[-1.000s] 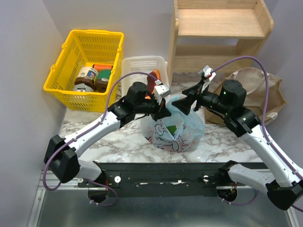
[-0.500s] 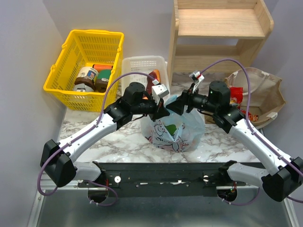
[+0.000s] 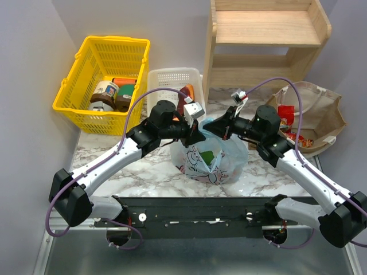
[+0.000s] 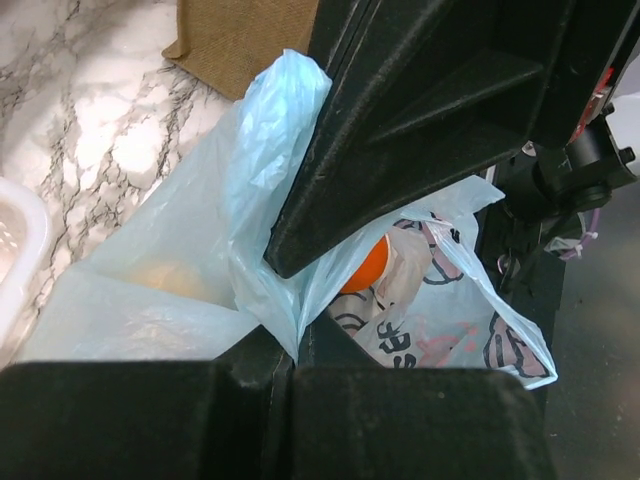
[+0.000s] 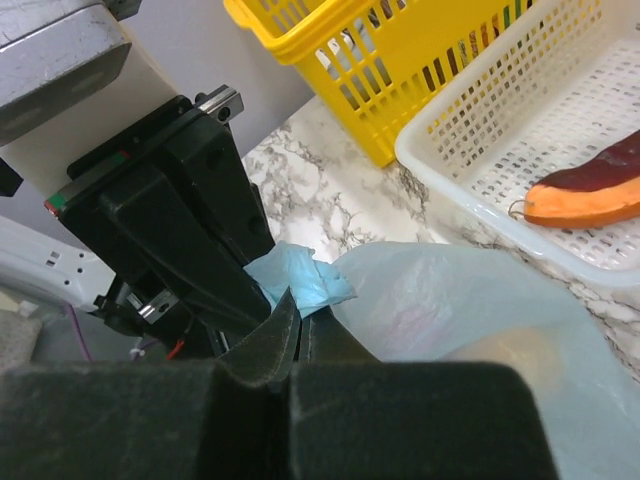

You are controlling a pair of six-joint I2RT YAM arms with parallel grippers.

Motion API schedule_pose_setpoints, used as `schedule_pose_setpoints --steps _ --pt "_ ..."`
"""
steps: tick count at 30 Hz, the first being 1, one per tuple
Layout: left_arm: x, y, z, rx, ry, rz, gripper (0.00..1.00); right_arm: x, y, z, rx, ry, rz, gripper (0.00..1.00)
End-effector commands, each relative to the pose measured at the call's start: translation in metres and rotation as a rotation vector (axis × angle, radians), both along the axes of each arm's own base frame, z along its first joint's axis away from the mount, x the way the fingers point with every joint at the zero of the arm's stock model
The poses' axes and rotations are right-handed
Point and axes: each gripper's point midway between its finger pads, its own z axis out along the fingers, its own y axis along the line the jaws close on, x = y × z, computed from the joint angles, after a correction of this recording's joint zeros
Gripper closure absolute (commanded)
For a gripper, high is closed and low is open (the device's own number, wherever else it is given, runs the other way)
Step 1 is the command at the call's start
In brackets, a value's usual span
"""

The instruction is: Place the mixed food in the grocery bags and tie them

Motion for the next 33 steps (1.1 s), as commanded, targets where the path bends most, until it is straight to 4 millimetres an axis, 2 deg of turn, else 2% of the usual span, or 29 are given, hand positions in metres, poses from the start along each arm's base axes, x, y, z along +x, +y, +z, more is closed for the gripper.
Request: schedule_pose_setpoints --steps 1,6,11,14,15,19,21,26,33 --pt "0.001 0.002 0.002 -0.005 -0.013 0.029 0.85 0.006 -0.008 0.015 0.039 -0.069 -0.063 0.99" --pt "0.002 0.006 0.004 0.002 -0.030 0.049 0.68 0.008 -0.014 0.015 0.022 -0.088 -0.105 0.99" --pt "0.006 0.006 0.002 0.013 -0.026 0.060 0.66 0.007 -0.018 0.019 0.009 -0.113 -0.112 0.99" --pt "0.009 0.005 0.000 0.016 -0.019 0.071 0.80 0.002 -0.019 0.021 0.000 -0.143 -0.094 0.99" --pt "0.013 0.006 -0.001 0.021 -0.018 0.095 0.89 -0.002 -0.018 0.020 -0.004 -0.155 -0.071 0.99" --pt "0.018 0.007 0.002 0.005 0.008 0.117 0.99 -0.017 -0.019 0.019 -0.035 -0.228 -0.005 0.99" --pt "0.021 0.007 0.001 -0.004 0.022 0.122 1.00 -0.028 -0.019 0.016 -0.047 -0.247 0.040 0.99" --pt "0.023 0.004 0.001 -0.032 0.091 0.114 1.00 -0.049 -0.018 -0.009 -0.117 -0.285 0.129 0.99" --pt "0.026 0.004 0.005 -0.068 0.120 0.095 1.00 -0.060 -0.020 -0.045 -0.230 -0.283 0.171 0.98"
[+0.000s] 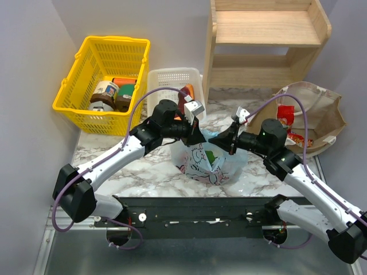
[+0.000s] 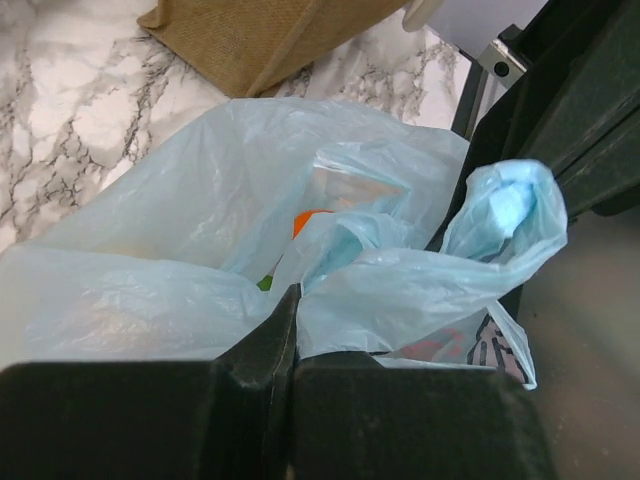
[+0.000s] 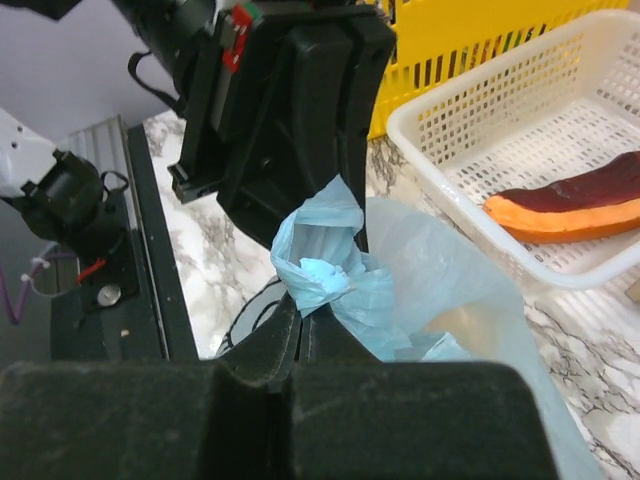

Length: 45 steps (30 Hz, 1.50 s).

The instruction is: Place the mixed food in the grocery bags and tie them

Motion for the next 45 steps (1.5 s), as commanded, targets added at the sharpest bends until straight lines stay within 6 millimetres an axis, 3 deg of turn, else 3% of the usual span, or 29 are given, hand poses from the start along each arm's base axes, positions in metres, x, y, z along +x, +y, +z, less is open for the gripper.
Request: schedule_pose_setpoints --steps 1,3,4,6,7,8,10,13,18,27,37,45 --pt "0.018 0.007 0.014 -0.040 -0.008 0.052 1.00 -0.018 -0.003 -0.029 -0.102 0.015 0.056 0.95" --pt "0.014 0.007 0.013 -0.042 -0.008 0.025 1.00 -0.016 -0.005 -0.029 -0.098 0.031 0.026 0.85" --pt "0.013 0.007 0.011 -0.035 -0.014 0.015 1.00 -0.015 -0.005 -0.023 -0.072 0.073 0.000 0.72" --pt "0.006 0.007 0.008 -0.029 -0.009 -0.024 1.00 -0.008 -0.008 -0.002 -0.022 0.092 -0.066 0.61" --pt "0.004 0.008 0.007 -0.023 -0.020 -0.037 1.00 -0.007 -0.008 0.008 0.017 0.135 -0.094 0.41" --pt "0.002 0.009 0.006 -0.018 -0.024 -0.045 1.00 -0.004 -0.009 0.016 0.043 0.155 -0.120 0.32" --pt "-0.001 0.011 0.001 0.002 -0.028 -0.051 1.00 0.000 -0.010 0.037 0.111 0.210 -0.168 0.18" --pt "0.000 0.015 -0.005 0.047 -0.075 -0.032 1.00 0.015 -0.011 0.041 0.184 0.333 -0.273 0.11" --pt "0.001 0.015 -0.004 0.046 -0.157 0.027 1.00 0.042 -0.014 0.033 0.301 0.453 -0.427 0.11" --pt "0.016 0.021 -0.008 0.059 -0.130 0.171 1.00 0.041 -0.023 0.035 0.440 0.454 -0.584 0.11" --pt "0.018 0.018 -0.011 0.062 -0.105 0.185 1.00 0.046 0.010 0.012 0.354 0.483 -0.566 0.14" --pt "0.014 0.017 -0.006 0.042 -0.121 0.162 1.00 0.059 0.010 0.010 0.324 0.441 -0.617 0.23"
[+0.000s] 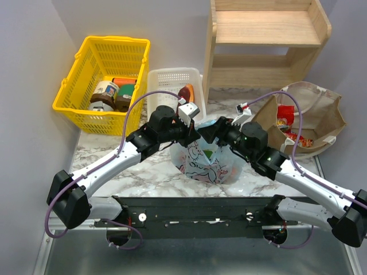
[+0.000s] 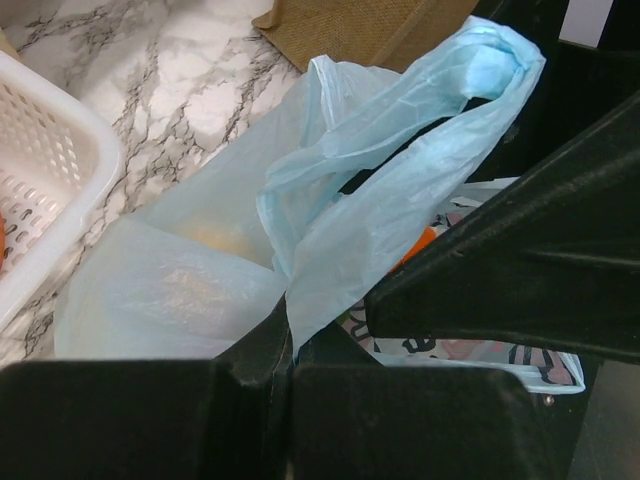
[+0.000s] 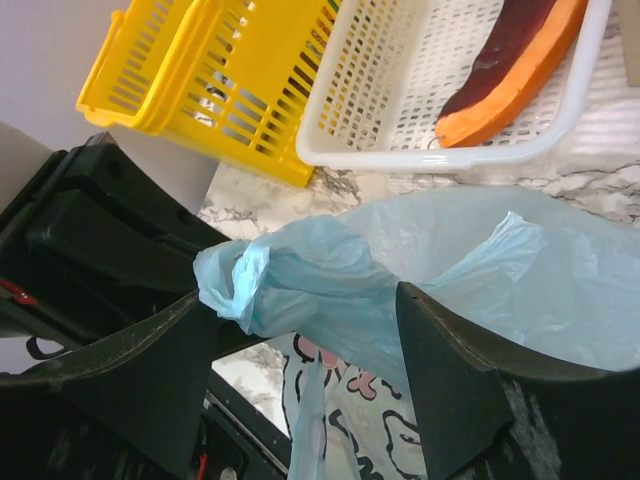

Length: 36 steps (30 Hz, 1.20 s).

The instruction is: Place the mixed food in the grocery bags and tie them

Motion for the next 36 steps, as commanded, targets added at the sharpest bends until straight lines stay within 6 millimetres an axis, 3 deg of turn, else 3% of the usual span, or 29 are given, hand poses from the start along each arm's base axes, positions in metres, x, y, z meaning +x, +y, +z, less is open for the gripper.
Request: schedule_pose_setpoints --steps 1,6,12,21,24,28,34,36 --pt "-0.001 -0.003 0.006 -0.026 -0.026 -0.010 1.00 0.014 -0.002 0.028 0.016 -0.080 -0.063 0.24" --pt "-0.003 -0.003 0.002 -0.020 -0.012 -0.019 1.00 0.017 0.004 0.035 0.025 -0.104 -0.048 0.24" --pt "-0.003 -0.003 0.003 -0.024 -0.011 -0.015 1.00 0.008 0.012 0.049 0.102 -0.132 0.013 0.11" --pt "-0.003 -0.003 0.006 -0.029 -0.024 -0.017 1.00 0.019 0.026 0.030 0.062 -0.076 0.020 0.14" --pt "-0.004 -0.003 0.007 -0.028 -0.028 -0.022 1.00 0.022 0.025 0.029 0.061 -0.080 0.005 0.20" --pt "-0.007 -0.004 0.006 -0.027 -0.025 -0.047 1.00 0.027 0.023 0.028 0.043 -0.091 -0.018 0.47" --pt "-0.012 -0.007 0.009 -0.034 -0.038 -0.087 1.00 0.032 0.019 0.023 0.013 -0.097 -0.048 0.69" --pt "-0.016 -0.007 0.011 -0.036 -0.046 -0.111 0.94 0.033 0.017 0.020 0.006 -0.096 -0.055 0.77"
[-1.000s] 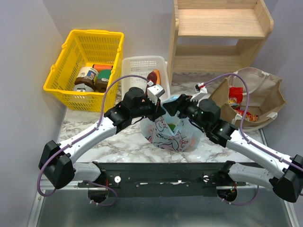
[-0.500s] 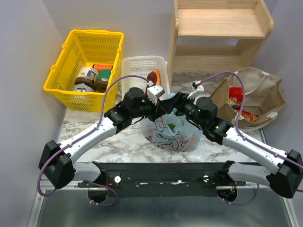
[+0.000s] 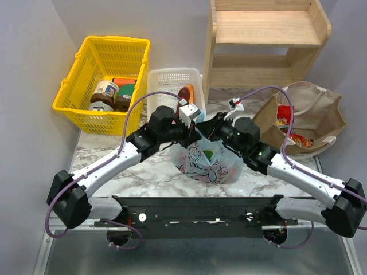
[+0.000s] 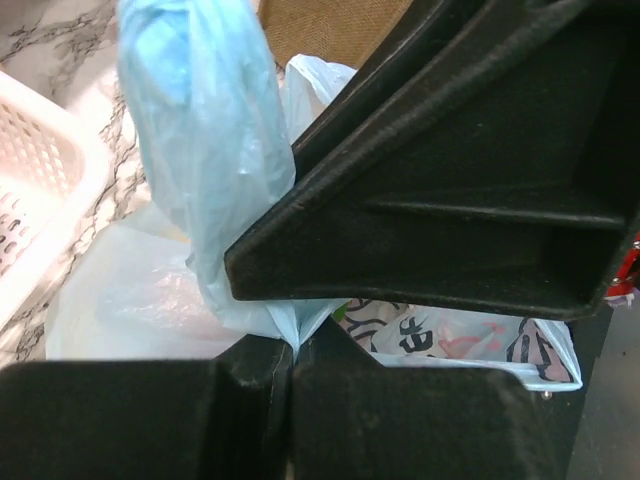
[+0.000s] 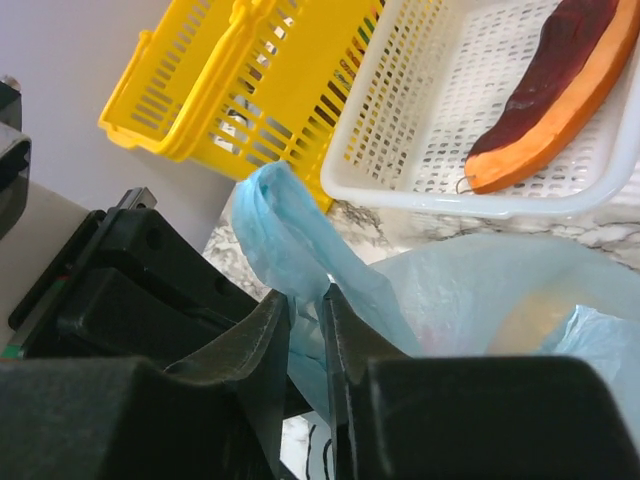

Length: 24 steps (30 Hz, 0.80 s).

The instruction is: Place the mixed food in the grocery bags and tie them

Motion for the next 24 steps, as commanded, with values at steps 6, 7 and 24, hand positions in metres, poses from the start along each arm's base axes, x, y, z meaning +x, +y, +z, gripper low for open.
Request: schedule_pose_setpoints --steps 6,7,24 --pt "-0.015 0.007 0.026 -0.012 -0.126 -0.084 0.47 0.013 -0.017 0.008 -0.027 -0.060 -0.102 0.99" --pt "-0.014 0.009 0.027 -0.010 -0.135 -0.073 0.45 0.012 -0.020 0.008 -0.030 -0.064 -0.110 0.99" --pt "-0.005 0.001 0.052 -0.091 -0.139 -0.073 0.46 0.005 -0.031 0.016 -0.033 -0.101 -0.118 0.99"
